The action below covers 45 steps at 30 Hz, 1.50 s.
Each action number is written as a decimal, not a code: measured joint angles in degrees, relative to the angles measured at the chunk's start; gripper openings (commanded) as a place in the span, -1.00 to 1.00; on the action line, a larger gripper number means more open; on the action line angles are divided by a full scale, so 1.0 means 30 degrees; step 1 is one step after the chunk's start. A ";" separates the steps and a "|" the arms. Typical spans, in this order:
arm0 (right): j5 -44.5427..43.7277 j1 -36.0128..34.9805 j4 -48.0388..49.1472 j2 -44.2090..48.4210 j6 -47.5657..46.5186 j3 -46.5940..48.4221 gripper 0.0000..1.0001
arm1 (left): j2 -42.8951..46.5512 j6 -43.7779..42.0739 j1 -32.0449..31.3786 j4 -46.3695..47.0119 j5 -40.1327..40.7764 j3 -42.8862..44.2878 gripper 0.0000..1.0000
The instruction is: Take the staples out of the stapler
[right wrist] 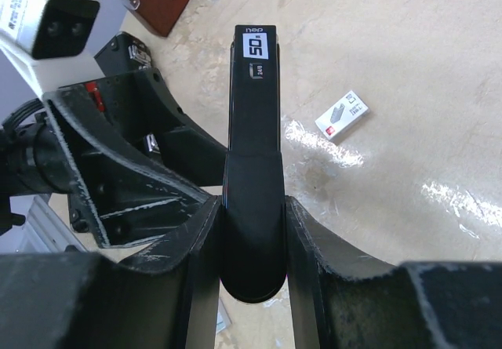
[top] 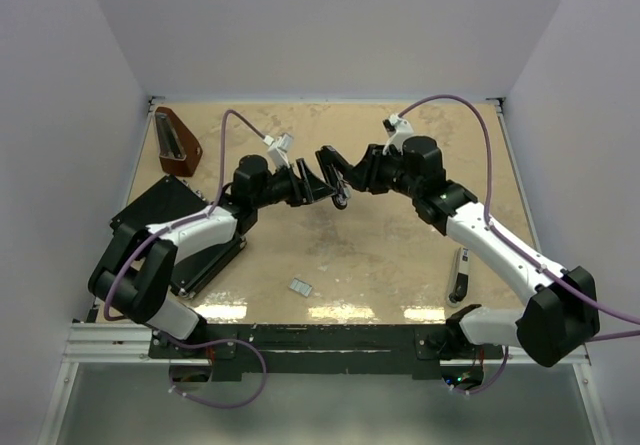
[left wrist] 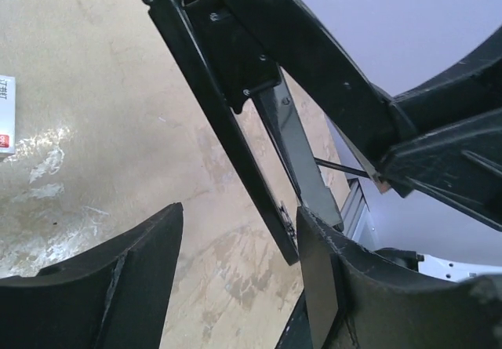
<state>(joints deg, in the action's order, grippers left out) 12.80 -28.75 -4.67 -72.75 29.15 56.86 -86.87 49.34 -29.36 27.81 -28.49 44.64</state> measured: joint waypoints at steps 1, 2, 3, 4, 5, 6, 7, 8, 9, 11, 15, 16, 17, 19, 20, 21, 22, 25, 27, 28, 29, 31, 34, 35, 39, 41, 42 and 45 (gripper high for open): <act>-0.0095 -0.0087 0.0000 0.0000 0.0007 0.0000 -1.00 | -0.0109 0.0000 -0.0029 0.0000 0.0131 0.0000 0.21; -0.0262 -0.0219 0.0000 0.0007 0.0022 0.0000 -1.00 | -0.0204 0.0000 -0.0087 -0.0007 0.0262 0.0007 0.19; -0.0503 -0.0379 0.0000 0.0007 0.0029 0.0000 -1.00 | -0.0284 0.0007 -0.0124 -0.0007 0.0335 0.0022 0.15; -0.0699 -0.0546 0.0000 0.0007 0.0036 0.0000 -1.00 | -0.0393 0.0007 -0.0204 0.0000 0.0401 0.0058 0.11; -0.0954 -0.0729 -0.0007 0.0015 0.0036 0.0000 -1.00 | -0.0495 0.0029 -0.0277 0.0007 0.0459 0.0095 0.09; -0.1202 -0.0882 -0.0015 0.0015 0.0015 -0.0036 -1.00 | -0.0590 0.0051 -0.0350 0.0015 0.0510 0.0109 0.08; -0.1421 -0.0984 -0.0015 0.0022 0.0015 -0.0087 -1.00 | -0.0663 0.0051 -0.0379 0.0007 0.0517 0.0131 0.07; -0.1625 -0.1064 -0.0007 0.0022 0.0022 -0.0175 -1.00 | -0.0772 0.0051 -0.0437 0.0007 0.0554 0.0182 0.06; -0.1836 -0.1129 -0.0007 0.0022 0.0066 -0.0255 -1.00 | -0.0874 0.0051 -0.0495 0.0007 0.0576 0.0219 0.06; -0.2237 -0.1290 -0.0022 0.0022 0.0124 -0.0408 -1.00 | -0.1086 0.0066 -0.0612 0.0000 0.0583 0.0291 0.06; -0.2798 -0.1574 0.0168 0.0029 0.0372 -0.0750 -1.00 | -0.1209 0.0488 -0.0707 0.0219 0.0459 0.0299 0.06; -0.2892 -0.1617 0.0313 0.0029 0.0495 -0.0874 -1.00 | -0.1224 0.0787 -0.0721 0.0437 0.0408 0.0284 0.07; -0.2951 -0.1654 0.0474 0.0058 0.0663 -0.0991 -1.00 | -0.1239 0.1107 -0.0729 0.0750 0.0335 0.0233 0.08; -0.3031 -0.1668 0.0831 0.0124 0.0925 -0.1188 -1.00 | -0.1239 0.1792 -0.0721 0.1297 0.0270 0.0044 0.10; -0.3089 -0.1668 0.0998 0.0255 0.1115 -0.1341 -1.00 | -0.1260 0.2324 -0.0707 0.1712 0.0262 -0.0175 0.10; -0.3140 -0.1698 0.1144 0.0430 0.1297 -0.1537 -1.00 | -0.1260 0.2761 -0.0714 0.1960 0.0248 -0.0342 0.10; -0.3206 -0.1734 0.1180 0.0561 0.1421 -0.1676 -1.00 | -0.1260 0.3024 -0.0721 0.2091 0.0240 -0.0452 0.11; -0.3636 -0.1931 0.1450 0.0969 0.1741 -0.2106 -1.00 | -0.1319 0.4342 -0.0743 0.2127 0.0182 -0.0568 0.11; -0.3891 -0.2069 0.1464 0.1100 0.1814 -0.2157 -1.00 | -0.1421 0.5187 -0.0758 0.2310 0.0124 -0.0641 0.09; -0.3978 -0.2142 0.1501 0.1137 0.1814 -0.2157 -1.00 | -0.1508 0.5646 -0.0758 0.2565 0.0080 -0.0714 0.05; -0.4036 -0.2193 0.1537 0.1158 0.1807 -0.2157 -1.00 | -0.1603 0.6054 -0.0758 0.2769 0.0044 -0.0780 0.01; -0.4211 -0.2295 0.1581 0.1158 0.1807 -0.2164 -1.00 | -0.1800 0.6790 -0.0758 0.3089 -0.0029 -0.0787 -0.06; -0.4481 -0.2441 0.1712 0.1158 0.1785 -0.2251 -1.00 | -0.2040 0.7402 -0.0780 0.3555 -0.0124 -0.0787 -0.44; -0.4532 -0.2463 0.1705 0.1158 0.1763 -0.2259 -1.00 | -0.2084 0.7628 -0.0794 0.3621 -0.0189 -0.0780 -0.58; -0.4539 -0.2535 0.1668 0.1158 0.1719 -0.2361 -0.85 | -0.2098 0.7723 -0.0867 0.3555 -0.0124 -0.0765 -1.00; -0.4605 -0.2543 0.1566 0.1158 0.1705 -0.2361 -0.42 | -0.2113 0.7643 -0.0860 0.3410 -0.0095 -0.0758 -1.00; -0.4619 -0.2543 0.1486 0.1158 0.1690 -0.2361 -0.32 | -0.2113 0.7635 -0.0867 0.3381 -0.0102 -0.0758 -1.00; -0.4634 -0.2572 0.1392 0.1158 0.1428 -0.2353 0.16 | -0.2113 0.7614 -0.0882 0.3337 -0.0109 -0.0758 -1.00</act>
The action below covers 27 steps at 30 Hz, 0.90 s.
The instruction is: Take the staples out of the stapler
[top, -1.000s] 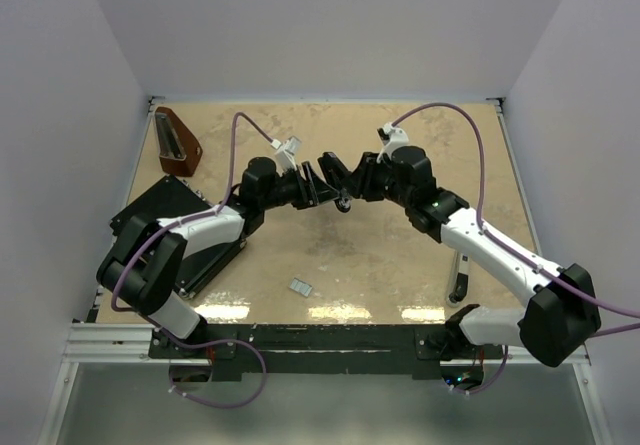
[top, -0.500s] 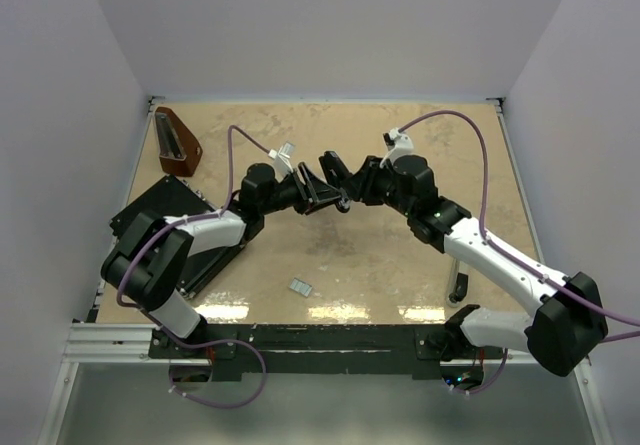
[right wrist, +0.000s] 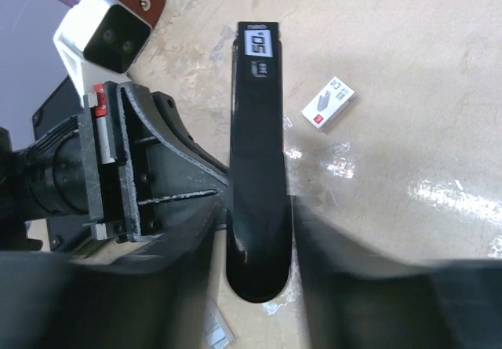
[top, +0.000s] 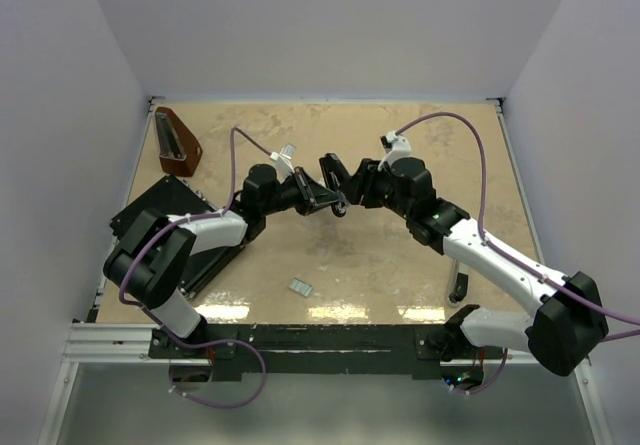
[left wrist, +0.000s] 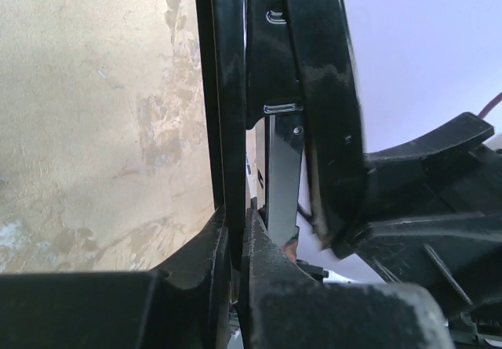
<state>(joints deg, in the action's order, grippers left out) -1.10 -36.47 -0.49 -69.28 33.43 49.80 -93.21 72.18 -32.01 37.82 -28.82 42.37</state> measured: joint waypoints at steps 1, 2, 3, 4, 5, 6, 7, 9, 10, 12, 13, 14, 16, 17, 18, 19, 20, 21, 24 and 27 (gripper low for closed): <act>0.0058 -0.0015 0.0036 0.0015 -0.0189 0.0000 0.20 | 0.0000 0.0000 -0.0007 0.0007 0.0007 0.0000 -1.00; 0.0124 -0.0044 0.0160 0.0051 -0.0357 0.0000 0.26 | 0.0000 0.0015 -0.0015 -0.0007 0.0007 0.0000 -1.00; 0.0175 -0.0102 0.0393 0.0160 -0.0583 -0.0044 0.30 | 0.0000 0.0007 -0.0022 -0.0124 -0.0007 0.0000 -1.00; 0.0197 -0.0138 0.0758 0.0415 -0.0758 -0.0197 0.33 | 0.0000 0.0015 -0.0022 -0.0211 -0.0015 0.0000 -1.00; 0.0211 -0.0175 0.0962 0.0765 -0.0969 -0.0401 0.39 | 0.0015 0.0022 -0.0036 -0.0306 -0.0022 0.0000 -1.00; 0.0219 -0.0204 0.1144 0.1217 -0.1188 -0.0641 0.39 | 0.0073 0.0022 -0.0058 -0.0517 0.0022 0.0000 -1.00; 0.0262 -0.0219 0.1406 0.1690 -0.1355 -0.0896 0.39 | 0.0146 0.0015 -0.0073 -0.0707 0.0058 0.0000 -1.00; 0.0357 -0.0219 0.1953 0.2543 -0.1574 -0.1355 0.39 | 0.0372 -0.0022 -0.0109 -0.1239 0.0233 0.0000 -1.00; 0.0372 -0.0219 0.2237 0.2834 -0.1639 -0.1545 0.39 | 0.0474 -0.0015 -0.0109 -0.1399 0.0284 0.0000 -1.00; 0.0437 -0.0219 0.2871 0.3089 -0.1654 -0.1916 0.39 | 0.0656 0.0007 -0.0109 -0.1559 0.0401 0.0000 -1.00; 0.0517 -0.0219 0.3140 0.3082 -0.1647 -0.2135 0.39 | 0.0721 0.0022 -0.0109 -0.1552 0.0437 0.0000 -1.00; 0.0619 -0.0219 0.3381 0.3053 -0.1610 -0.2426 0.37 | 0.0765 0.0044 -0.0109 -0.1559 0.0474 0.0000 -1.00; 0.0750 -0.0219 0.3716 0.2820 -0.1450 -0.3009 0.35 | 0.0867 0.0073 -0.0109 -0.1559 0.0517 0.0000 -1.00; 0.0801 -0.0219 0.3803 0.2630 -0.1362 -0.3228 0.31 | 0.0918 0.0073 -0.0117 -0.1559 0.0532 0.0000 -1.00; 0.0860 -0.0219 0.3898 0.2463 -0.1311 -0.3366 0.29 | 0.0969 0.0080 -0.0124 -0.1566 0.0539 0.0000 -1.00; 0.0933 -0.0219 0.4022 0.2244 -0.1202 -0.3497 0.28 | 0.1005 0.0095 -0.0124 -0.1537 0.0539 0.0000 -1.00; 0.1078 -0.0219 0.4146 0.2040 -0.1107 -0.3606 0.22 | 0.1042 0.0117 -0.0131 -0.1508 0.0532 0.0000 -1.00; 0.1188 -0.0219 0.4313 0.1872 -0.0969 -0.3687 0.18 | 0.1078 0.0182 -0.0138 -0.1479 0.0525 0.0000 -1.00; 0.1370 -0.0219 0.5071 0.1443 -0.0619 -0.3934 -0.18 | 0.1086 0.0255 -0.0146 -0.1406 0.0525 0.0000 -1.00; 0.1158 -0.0219 0.5421 0.1035 -0.0160 -0.3942 -0.64 | 0.1107 0.0066 -0.0204 -0.1596 0.0736 0.0007 -1.00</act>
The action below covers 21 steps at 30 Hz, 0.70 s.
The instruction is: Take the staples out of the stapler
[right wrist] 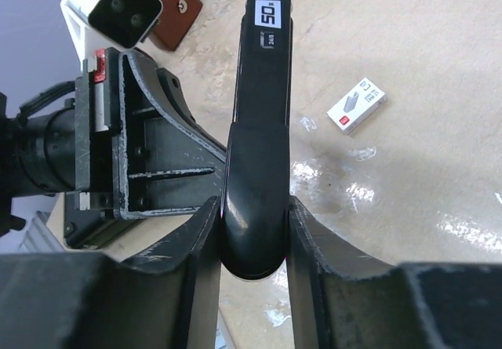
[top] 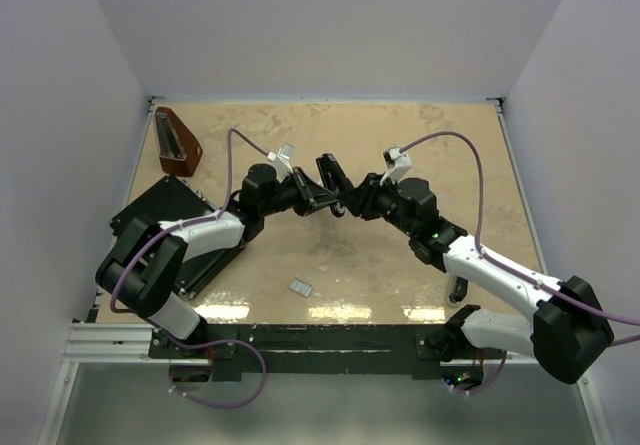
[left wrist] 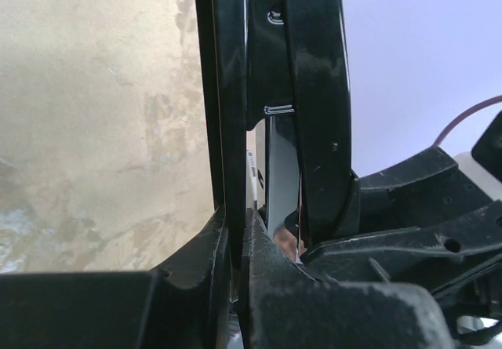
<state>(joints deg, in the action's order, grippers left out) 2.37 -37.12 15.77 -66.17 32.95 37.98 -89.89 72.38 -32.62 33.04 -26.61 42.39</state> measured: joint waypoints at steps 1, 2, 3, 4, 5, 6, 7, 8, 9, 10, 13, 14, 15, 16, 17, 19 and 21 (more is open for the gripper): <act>-0.0138 0.0000 -0.0044 -0.0095 0.0313 0.0000 -0.73 | 0.0044 -0.0364 -0.0029 -0.0248 0.0204 0.0058 -1.00; -0.0321 0.0000 -0.0124 -0.0189 0.0466 0.0000 -0.75 | 0.0044 -0.0656 -0.0058 -0.0576 0.0364 0.0175 -1.00; -0.0525 -0.0015 -0.0233 -0.0211 0.0532 0.0000 -0.74 | 0.0044 -0.1071 -0.0102 -0.1013 0.0459 0.0350 -1.00; -0.0831 -0.0058 -0.0510 -0.0160 0.0721 0.0000 -0.71 | 0.0044 -0.1523 -0.0138 -0.1392 0.0488 0.0517 -1.00; -0.1027 -0.0102 -0.0714 -0.0036 0.0809 0.0000 -0.71 | 0.0044 -0.1931 -0.0182 -0.1596 0.0503 0.0627 -1.00; -0.1406 -0.0168 -0.1071 0.0226 0.0918 0.0015 -0.70 | 0.0044 -0.2317 -0.0189 -0.1712 0.0444 0.0692 -1.00; -0.1639 -0.0226 -0.1362 0.0495 0.0925 0.0029 -0.67 | 0.0044 -0.2769 -0.0204 -0.1749 0.0350 0.0707 -1.00; -0.1945 -0.0291 -0.1858 0.0860 0.0911 0.0102 -0.67 | 0.0036 -0.3257 -0.0248 -0.1763 0.0160 0.0721 -1.00; -0.2208 -0.0328 -0.2397 0.1188 0.0889 0.0262 -0.67 | 0.0044 -0.3730 -0.0277 -0.1800 -0.0036 0.0736 -1.00; -0.2484 -0.0357 -0.3016 0.1392 0.0816 0.0576 -0.67 | 0.0036 -0.4211 -0.0277 -0.1843 -0.0160 0.0765 -1.00; -0.2922 -0.0255 -0.4634 0.1188 0.0306 0.2033 -0.64 | 0.0036 -0.5056 -0.0168 -0.1756 -0.0219 0.0641 -1.00; -0.2951 -0.0197 -0.4969 0.0984 0.0138 0.2441 -0.63 | 0.0036 -0.5158 -0.0087 -0.1537 -0.0233 0.0430 -1.00; -0.2936 -0.0131 -0.5282 0.0743 -0.0029 0.2871 -0.60 | 0.0044 -0.5195 -0.0007 -0.1260 -0.0240 0.0168 -1.00; -0.2929 -0.0051 -0.5530 0.0452 -0.0248 0.3271 -0.51 | 0.0036 -0.5202 0.0080 -0.0940 -0.0248 -0.0219 -1.00; -0.2892 0.0066 -0.5668 0.0153 -0.0437 0.3621 -0.44 | 0.0029 -0.5195 0.0168 -0.0743 -0.0357 -0.0656 -1.00; -0.2776 0.0321 -0.5814 -0.0226 -0.0641 0.3956 -0.27 | -0.0036 -0.5180 0.0233 -0.0495 -0.0641 -0.1253 -1.00; -0.2455 0.0619 -0.5850 -0.0721 -0.0882 0.4342 -0.21 | -0.0073 -0.5136 0.0248 -0.0466 -0.0874 -0.1698 -1.00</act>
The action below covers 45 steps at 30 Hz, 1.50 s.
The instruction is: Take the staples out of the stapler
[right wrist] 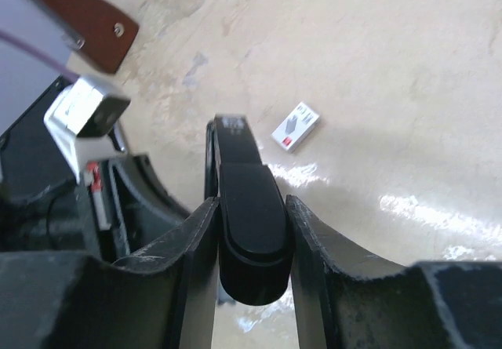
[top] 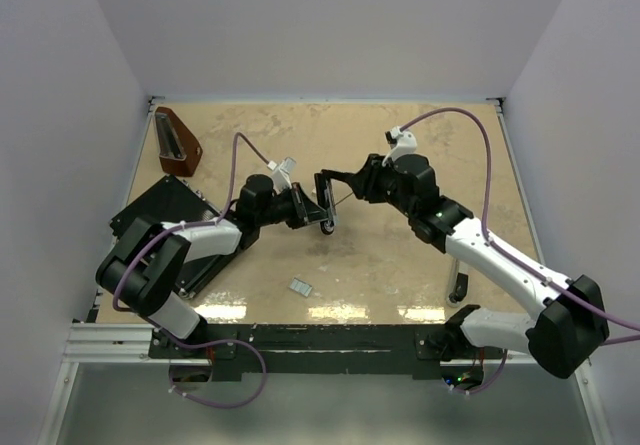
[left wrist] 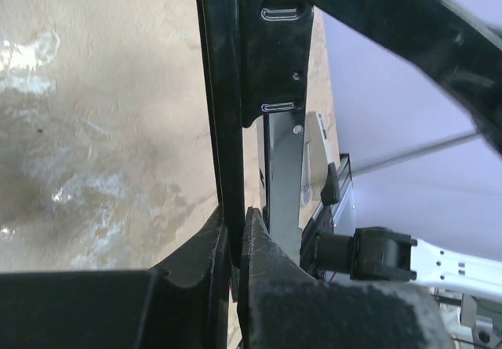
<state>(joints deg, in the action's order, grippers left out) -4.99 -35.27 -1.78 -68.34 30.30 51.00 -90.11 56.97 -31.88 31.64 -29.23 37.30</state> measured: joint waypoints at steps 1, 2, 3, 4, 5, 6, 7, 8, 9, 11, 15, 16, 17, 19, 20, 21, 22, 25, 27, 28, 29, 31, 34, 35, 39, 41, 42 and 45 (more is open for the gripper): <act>-0.0051 0.0102 0.0029 -0.0189 -0.0087 0.0146 -0.20 | 0.0007 -0.0036 0.0000 -0.0029 -0.0117 -0.0124 -1.00; -0.0160 0.0277 0.0117 -0.0415 -0.0277 0.0328 -0.20 | 0.0036 -0.0102 -0.0015 -0.0146 -0.0284 -0.0197 -1.00; -0.0219 0.0459 0.0299 -0.0619 -0.0430 0.0430 -0.20 | 0.0066 -0.0204 -0.0029 -0.0240 -0.0430 -0.0219 -1.00; -0.0255 0.0634 0.0525 -0.0787 -0.0554 0.0459 -0.19 | 0.0124 -0.0248 -0.0044 -0.0364 -0.0481 -0.0219 -1.00; -0.0248 0.0670 0.0736 -0.0896 -0.0627 0.0466 -0.19 | 0.0197 -0.0270 -0.0044 -0.0488 -0.0474 -0.0226 -1.00; -0.0277 0.0670 0.1042 -0.1093 -0.0721 0.0495 -0.17 | 0.0306 -0.0284 -0.0044 -0.0670 -0.0452 -0.0226 -1.00; -0.0291 0.0670 0.1319 -0.1282 -0.0823 0.0561 -0.14 | 0.0430 -0.0284 -0.0044 -0.0867 -0.0386 -0.0248 -1.00; -0.0306 0.0670 0.1501 -0.1472 -0.0874 0.0612 -0.10 | 0.0517 -0.0284 -0.0044 -0.0903 -0.0321 -0.0313 -1.00; -0.0386 0.0678 0.1792 -0.1690 -0.0962 0.0678 -0.03 | 0.0583 -0.0291 -0.0051 -0.0911 -0.0313 -0.0408 -1.00; -0.0685 0.0765 0.2506 -0.2310 -0.1049 0.0860 0.04 | 0.0648 -0.0393 -0.0117 -0.0976 -0.0459 -0.0634 -1.00; -0.1253 0.1042 0.3920 -0.3570 -0.1093 0.1268 0.19 | 0.0947 -0.1443 -0.1202 -0.0918 -0.2208 -0.1013 -1.00; -0.1326 0.1115 0.4153 -0.3789 -0.1100 0.1377 0.20 | 0.1042 -0.1654 -0.1406 -0.0903 -0.2565 -0.1064 -1.00; -0.1348 0.1173 0.4335 -0.3971 -0.1100 0.1450 0.21 | 0.1158 -0.1894 -0.1647 -0.0852 -0.3045 -0.1122 -1.00; -0.1319 0.1231 0.4692 -0.4306 -0.1100 0.1566 0.22 | 0.1399 -0.2266 -0.1865 -0.0765 -0.3818 -0.1195 -1.00; -0.1253 0.1231 0.4830 -0.4459 -0.1100 0.1581 0.23 | 0.1523 -0.2368 -0.1872 -0.0554 -0.4058 -0.1282 -1.00; -0.1144 0.1231 0.4925 -0.4597 -0.1107 0.1603 0.26 | 0.1668 -0.2419 -0.1872 -0.0379 -0.4284 -0.1392 -1.00; -0.0984 0.1246 0.5042 -0.4809 -0.1107 0.1668 0.27 | 0.1821 -0.2455 -0.1858 -0.0248 -0.4488 -0.1464 -1.00; -0.0393 0.1384 0.5260 -0.5792 -0.1122 0.2040 0.37 | 0.2055 -0.2849 -0.1792 0.0204 -0.5107 -0.1472 -1.00; 0.0255 0.1508 0.5085 -0.6608 -0.1137 0.2550 0.46 | 0.2164 -0.3228 -0.1800 0.0328 -0.5450 -0.1472 -1.00; 0.0546 0.1552 0.4903 -0.6994 -0.1151 0.2878 0.47 | 0.2193 -0.3410 -0.1800 0.0342 -0.5501 -0.1472 -1.00; 0.0678 0.1588 0.4685 -0.7300 -0.1151 0.3184 0.50 | 0.2237 -0.3606 -0.1800 0.0248 -0.5501 -0.1472 -1.00; 0.1035 0.1690 0.4189 -0.7628 -0.1137 0.3606 0.62 | 0.2237 -0.3920 -0.1770 -0.0007 -0.5457 -0.1472 -1.00; 0.1741 0.1953 0.3257 -0.7723 -0.1020 0.4182 0.81 | 0.2237 -0.4233 -0.1763 -0.0022 -0.5391 -0.1472 -1.00; 0.2047 0.2098 0.2696 -0.7723 -0.0947 0.4488 0.91 | 0.2237 -0.4386 -0.1763 -0.0015 -0.5319 -0.1472 -1.00; 0.3082 0.2667 0.1603 -0.7439 -0.0678 0.5253 0.97 | 0.2244 -0.5013 -0.1778 -0.0306 -0.4554 -0.1392 -1.00; 0.3541 0.2878 0.0772 -0.7089 -0.0597 0.5566 0.96 | 0.2229 -0.5348 -0.1778 -0.0772 -0.4102 -0.1158 -1.00; 0.3665 0.2958 0.0423 -0.6856 -0.0597 0.5734 0.95 | 0.2186 -0.5464 -0.1778 -0.1071 -0.3876 -0.0940 -1.00; 0.4124 0.3104 -0.0313 -0.5850 -0.0597 0.5960 0.91 | 0.1989 -0.5872 -0.1778 -0.1617 -0.3067 -0.0233 -1.00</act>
<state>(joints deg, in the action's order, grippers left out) 7.38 -25.96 -2.72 -85.89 28.51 68.88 -84.14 39.35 -37.21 26.79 -38.44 36.60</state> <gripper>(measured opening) 0.974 0.075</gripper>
